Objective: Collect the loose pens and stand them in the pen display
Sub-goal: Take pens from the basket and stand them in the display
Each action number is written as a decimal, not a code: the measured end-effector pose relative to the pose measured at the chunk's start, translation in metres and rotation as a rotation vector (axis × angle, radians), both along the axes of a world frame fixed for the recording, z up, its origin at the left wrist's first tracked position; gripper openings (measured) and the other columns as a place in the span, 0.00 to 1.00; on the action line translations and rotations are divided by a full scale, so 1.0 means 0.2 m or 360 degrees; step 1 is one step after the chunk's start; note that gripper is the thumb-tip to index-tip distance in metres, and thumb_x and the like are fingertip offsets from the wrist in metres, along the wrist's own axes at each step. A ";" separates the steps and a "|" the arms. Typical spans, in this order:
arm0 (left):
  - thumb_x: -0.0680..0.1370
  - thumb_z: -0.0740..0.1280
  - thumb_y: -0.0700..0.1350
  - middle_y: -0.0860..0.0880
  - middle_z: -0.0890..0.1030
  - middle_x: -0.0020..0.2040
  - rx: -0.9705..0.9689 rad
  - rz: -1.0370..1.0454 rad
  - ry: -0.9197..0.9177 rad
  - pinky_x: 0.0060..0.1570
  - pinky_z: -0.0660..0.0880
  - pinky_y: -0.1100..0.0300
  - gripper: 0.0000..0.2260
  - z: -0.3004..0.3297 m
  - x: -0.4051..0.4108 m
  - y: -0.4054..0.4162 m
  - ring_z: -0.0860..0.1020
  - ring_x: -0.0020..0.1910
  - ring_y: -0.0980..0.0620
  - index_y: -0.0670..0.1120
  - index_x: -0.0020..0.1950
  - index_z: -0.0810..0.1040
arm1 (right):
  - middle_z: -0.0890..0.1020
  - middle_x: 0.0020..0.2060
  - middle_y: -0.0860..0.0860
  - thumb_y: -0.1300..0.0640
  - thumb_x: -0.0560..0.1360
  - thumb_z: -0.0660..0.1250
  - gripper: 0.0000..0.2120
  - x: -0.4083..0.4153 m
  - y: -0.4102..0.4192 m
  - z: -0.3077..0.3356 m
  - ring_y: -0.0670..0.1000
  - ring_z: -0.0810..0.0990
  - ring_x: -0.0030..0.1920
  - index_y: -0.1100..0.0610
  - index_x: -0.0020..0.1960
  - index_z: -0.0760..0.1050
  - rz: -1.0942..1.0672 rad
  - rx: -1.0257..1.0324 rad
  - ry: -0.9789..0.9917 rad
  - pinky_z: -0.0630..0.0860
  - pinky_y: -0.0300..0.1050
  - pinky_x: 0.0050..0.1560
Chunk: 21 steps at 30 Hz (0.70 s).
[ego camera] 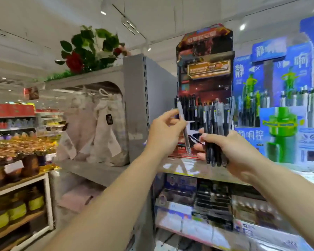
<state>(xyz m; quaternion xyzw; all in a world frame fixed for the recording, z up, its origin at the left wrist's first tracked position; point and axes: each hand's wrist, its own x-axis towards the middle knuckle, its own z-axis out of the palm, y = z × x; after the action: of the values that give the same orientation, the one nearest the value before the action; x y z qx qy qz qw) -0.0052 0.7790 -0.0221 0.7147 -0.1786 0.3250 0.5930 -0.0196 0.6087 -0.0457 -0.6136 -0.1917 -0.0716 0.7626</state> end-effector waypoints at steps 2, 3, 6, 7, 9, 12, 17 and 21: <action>0.78 0.71 0.44 0.60 0.82 0.33 0.0120 0.0030 -0.0095 0.36 0.73 0.70 0.25 0.07 0.09 0.01 0.80 0.35 0.63 0.54 0.74 0.70 | 0.86 0.36 0.57 0.65 0.79 0.68 0.05 0.06 -0.03 0.08 0.55 0.88 0.39 0.62 0.54 0.80 -0.0052 0.0035 -0.0037 0.82 0.46 0.33; 0.79 0.70 0.44 0.59 0.81 0.32 0.0165 0.0048 -0.0137 0.33 0.72 0.72 0.29 0.10 0.12 0.01 0.79 0.34 0.63 0.56 0.77 0.64 | 0.86 0.35 0.56 0.66 0.79 0.68 0.05 0.10 -0.06 0.12 0.54 0.87 0.38 0.62 0.54 0.80 -0.0086 0.0036 -0.0074 0.83 0.46 0.33; 0.79 0.70 0.43 0.60 0.80 0.32 0.0248 0.0174 -0.0244 0.30 0.71 0.73 0.38 0.19 0.21 0.02 0.79 0.33 0.62 0.60 0.81 0.50 | 0.85 0.34 0.57 0.65 0.79 0.68 0.05 0.22 -0.10 0.26 0.55 0.87 0.40 0.63 0.54 0.78 -0.0148 0.0035 -0.0159 0.83 0.48 0.37; 0.79 0.70 0.43 0.59 0.80 0.32 0.0265 0.0238 -0.0269 0.30 0.72 0.72 0.40 0.22 0.23 0.02 0.80 0.34 0.61 0.61 0.81 0.49 | 0.85 0.34 0.56 0.65 0.79 0.68 0.04 0.27 -0.10 0.30 0.55 0.87 0.40 0.62 0.54 0.78 -0.0151 0.0038 -0.0174 0.83 0.48 0.37; 0.78 0.70 0.43 0.55 0.80 0.35 0.0329 0.0353 -0.0320 0.32 0.76 0.68 0.40 0.26 0.29 0.04 0.80 0.36 0.58 0.63 0.80 0.48 | 0.85 0.36 0.55 0.65 0.79 0.68 0.02 0.34 -0.06 0.35 0.54 0.88 0.41 0.61 0.52 0.79 -0.0181 -0.0016 -0.0215 0.83 0.47 0.37; 0.78 0.70 0.45 0.56 0.79 0.39 0.0474 0.0513 -0.0406 0.38 0.77 0.65 0.36 0.31 0.36 0.07 0.81 0.37 0.58 0.61 0.79 0.54 | 0.85 0.39 0.54 0.64 0.80 0.68 0.03 0.44 0.01 0.37 0.53 0.88 0.42 0.60 0.51 0.80 -0.0204 -0.0084 -0.0257 0.85 0.47 0.39; 0.79 0.69 0.45 0.61 0.76 0.42 0.0764 0.0684 -0.0616 0.35 0.71 0.70 0.26 0.37 0.48 0.08 0.79 0.38 0.63 0.60 0.72 0.63 | 0.84 0.43 0.58 0.66 0.79 0.68 0.05 0.55 0.07 0.37 0.53 0.86 0.38 0.63 0.54 0.80 -0.0271 -0.0188 -0.0270 0.86 0.54 0.44; 0.80 0.66 0.43 0.62 0.75 0.39 0.0808 0.0686 -0.0693 0.34 0.71 0.69 0.23 0.43 0.59 0.09 0.78 0.37 0.61 0.59 0.72 0.64 | 0.86 0.42 0.58 0.65 0.79 0.69 0.05 0.64 0.07 0.36 0.54 0.87 0.38 0.61 0.55 0.80 -0.0300 -0.0222 -0.0268 0.86 0.51 0.41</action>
<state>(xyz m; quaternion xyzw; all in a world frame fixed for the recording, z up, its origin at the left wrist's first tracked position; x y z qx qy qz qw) 0.1120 0.7964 0.0640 0.7740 -0.2209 0.5314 0.2640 0.1085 0.6230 0.0264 -0.6721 -0.2011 -0.1808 0.6893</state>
